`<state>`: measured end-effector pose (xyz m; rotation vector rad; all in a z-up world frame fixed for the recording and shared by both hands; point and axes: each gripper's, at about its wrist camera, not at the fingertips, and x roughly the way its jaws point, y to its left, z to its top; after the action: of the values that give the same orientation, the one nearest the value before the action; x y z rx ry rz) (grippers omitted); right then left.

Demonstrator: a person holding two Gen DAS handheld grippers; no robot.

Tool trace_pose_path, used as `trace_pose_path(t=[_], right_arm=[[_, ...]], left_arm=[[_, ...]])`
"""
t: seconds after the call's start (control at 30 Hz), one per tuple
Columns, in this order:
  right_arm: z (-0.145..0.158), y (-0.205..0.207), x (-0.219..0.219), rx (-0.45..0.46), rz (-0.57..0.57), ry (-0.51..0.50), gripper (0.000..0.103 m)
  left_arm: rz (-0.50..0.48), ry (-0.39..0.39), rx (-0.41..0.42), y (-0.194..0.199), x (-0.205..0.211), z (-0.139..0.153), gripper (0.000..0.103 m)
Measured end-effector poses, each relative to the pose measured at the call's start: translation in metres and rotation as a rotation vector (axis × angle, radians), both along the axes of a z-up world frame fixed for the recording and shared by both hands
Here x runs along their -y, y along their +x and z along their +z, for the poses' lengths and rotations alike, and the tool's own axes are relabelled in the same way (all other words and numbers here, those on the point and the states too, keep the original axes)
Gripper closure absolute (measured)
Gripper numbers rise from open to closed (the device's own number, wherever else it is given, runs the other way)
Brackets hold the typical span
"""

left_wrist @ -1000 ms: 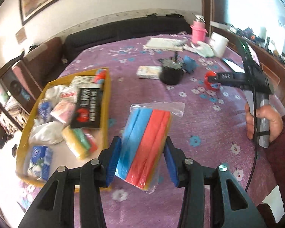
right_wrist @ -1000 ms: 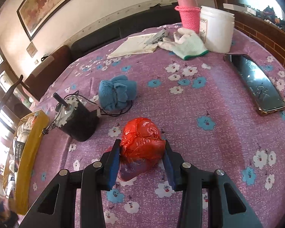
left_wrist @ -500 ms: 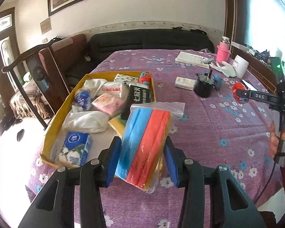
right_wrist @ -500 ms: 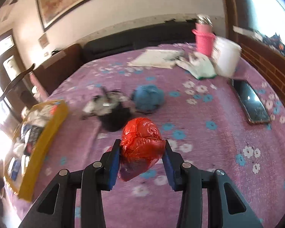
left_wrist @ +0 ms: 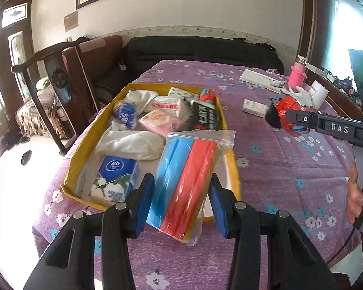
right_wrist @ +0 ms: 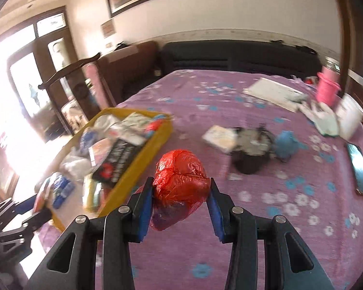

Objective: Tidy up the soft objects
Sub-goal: 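Carry both held bags into the yellow tray and open both tools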

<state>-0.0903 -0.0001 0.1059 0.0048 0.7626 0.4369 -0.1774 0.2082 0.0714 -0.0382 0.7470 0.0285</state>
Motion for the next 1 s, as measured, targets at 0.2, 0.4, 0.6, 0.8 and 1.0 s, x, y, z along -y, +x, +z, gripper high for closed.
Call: trace_pose_path(t=[0.2, 0.4, 0.6, 0.8, 1.0], right_arm=[[-0.006, -0.001, -0.037, -0.016, 0.064, -0.021, 0.058], [-0.013, 0.005, -0.055, -0.047, 0.094, -0.015, 0.058], [-0.014, 0.005, -0.079, -0.098, 0.169, 0.025, 0.058], [-0.026, -0.004, -0.121, -0.182, 0.313, 0.044, 0.058], [-0.044, -0.013, -0.159, -0.179, 0.383, -0.058, 0.058]], left_arm=[[0.029, -0.026, -0.019, 0.004, -0.022, -0.01, 0.059], [0.047, -0.066, -0.012, 0.006, -0.039, -0.013, 0.059], [0.084, -0.161, 0.001, 0.003, -0.064, -0.014, 0.06], [0.109, -0.196, 0.003, 0.007, -0.074, -0.016, 0.06], [0.116, -0.229, -0.012, 0.015, -0.083, -0.02, 0.06]])
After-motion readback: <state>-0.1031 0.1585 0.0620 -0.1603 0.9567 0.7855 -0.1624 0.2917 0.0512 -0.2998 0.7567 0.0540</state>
